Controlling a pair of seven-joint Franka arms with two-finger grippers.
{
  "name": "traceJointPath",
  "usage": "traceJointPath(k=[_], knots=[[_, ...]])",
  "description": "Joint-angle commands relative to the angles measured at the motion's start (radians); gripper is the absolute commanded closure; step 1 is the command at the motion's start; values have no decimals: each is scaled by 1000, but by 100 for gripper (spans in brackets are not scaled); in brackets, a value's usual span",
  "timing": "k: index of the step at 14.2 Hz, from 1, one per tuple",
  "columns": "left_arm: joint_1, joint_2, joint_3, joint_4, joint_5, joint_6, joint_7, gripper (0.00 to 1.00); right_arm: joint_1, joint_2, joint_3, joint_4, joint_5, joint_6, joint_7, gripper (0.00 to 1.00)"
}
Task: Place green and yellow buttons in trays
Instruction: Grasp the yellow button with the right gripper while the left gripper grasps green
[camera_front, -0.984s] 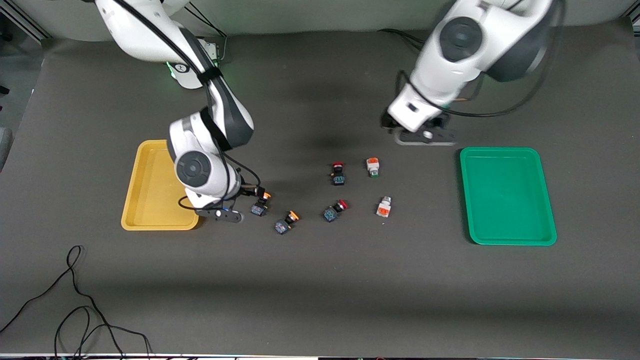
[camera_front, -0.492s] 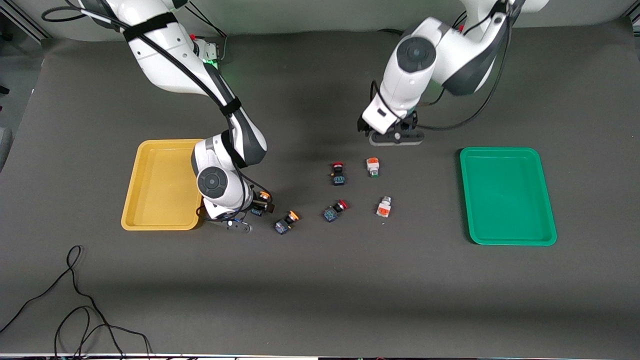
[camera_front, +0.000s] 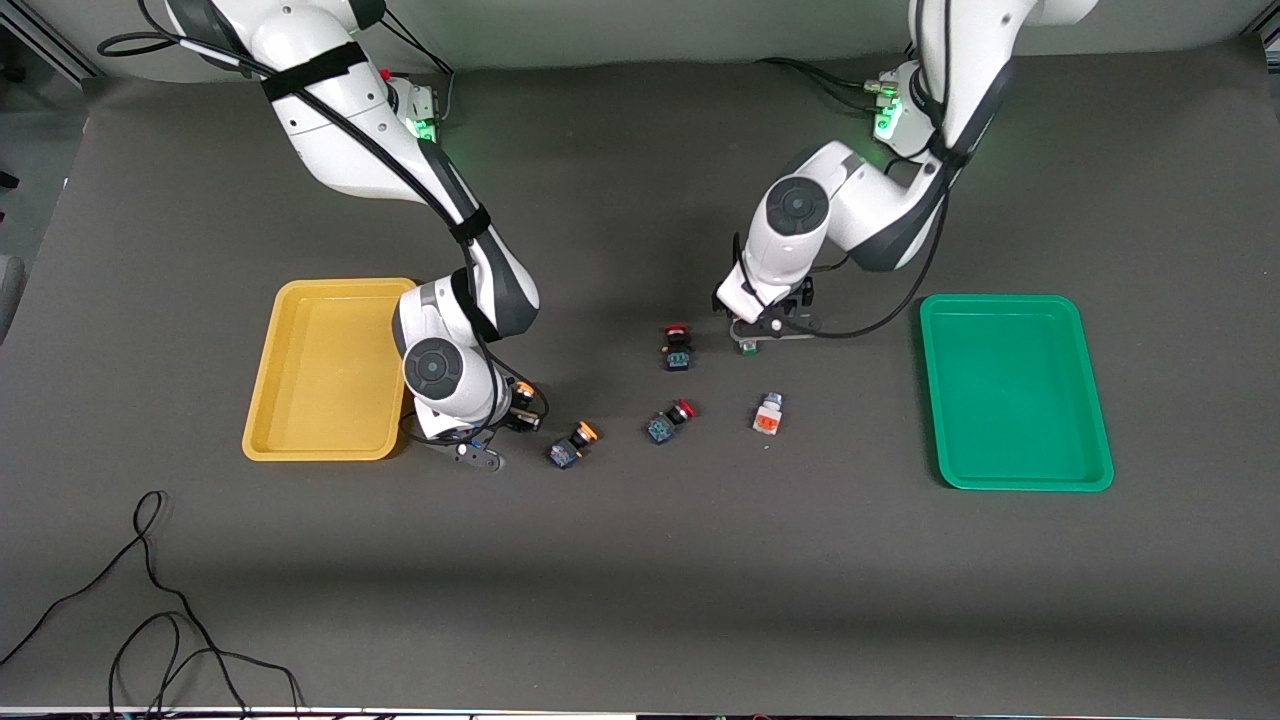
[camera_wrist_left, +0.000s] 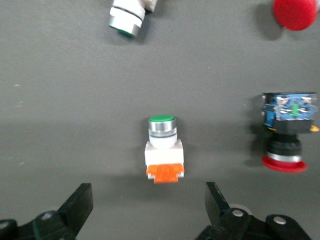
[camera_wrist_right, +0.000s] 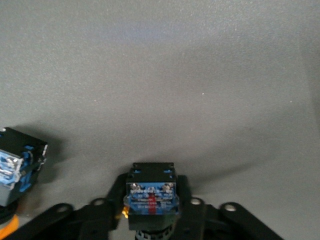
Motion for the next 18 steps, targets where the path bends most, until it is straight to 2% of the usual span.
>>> traceJointPath(k=[1,3,5,6,7,9,10,11,12,13,14,15,17,18], knots=[[-19,68,19,14,62,78,-53,0,6,-23,-14,0,13,-19,9,100],[-19,89,24,20,64,100,-53,0,-14,-83,-25,10,10,-114,-24,100],[-19,102,27,22,68,101,-53,0,-24,-170,-80,27,10,-279,-109,100],[-19,106,36,28,82,101,-54,3,-24,-221,-126,26,12,-356,-165,100],[-21,114,39,34,82,101,-57,15,-24,-265,-175,17,12,-418,-226,100],[-18,114,39,36,82,100,-74,53,-21,-318,-305,-8,12,-521,-424,100],[-16,114,41,37,84,98,-76,65,-20,-335,-370,-43,10,-526,-542,100],[-16,114,41,43,82,88,-76,73,-20,-335,-425,-78,10,-515,-662,100],[-18,114,41,50,82,82,-94,74,-23,-324,-482,-106,12,-483,-760,100],[-18,111,41,54,84,80,-106,74,-26,-310,-513,-150,13,-424,-831,100],[-15,103,41,69,84,66,-108,74,-41,-303,-521,-207,13,-338,-872,100],[-7,82,39,100,81,-2,-111,74,-66,-292,-519,-267,13,-241,-903,100],[-5,45,32,232,55,-229,-110,74,-77,-231,-516,-312,39,-115,-943,100],[-5,37,32,317,18,-341,-107,74,-78,-197,-518,-310,103,-107,-974,100]])
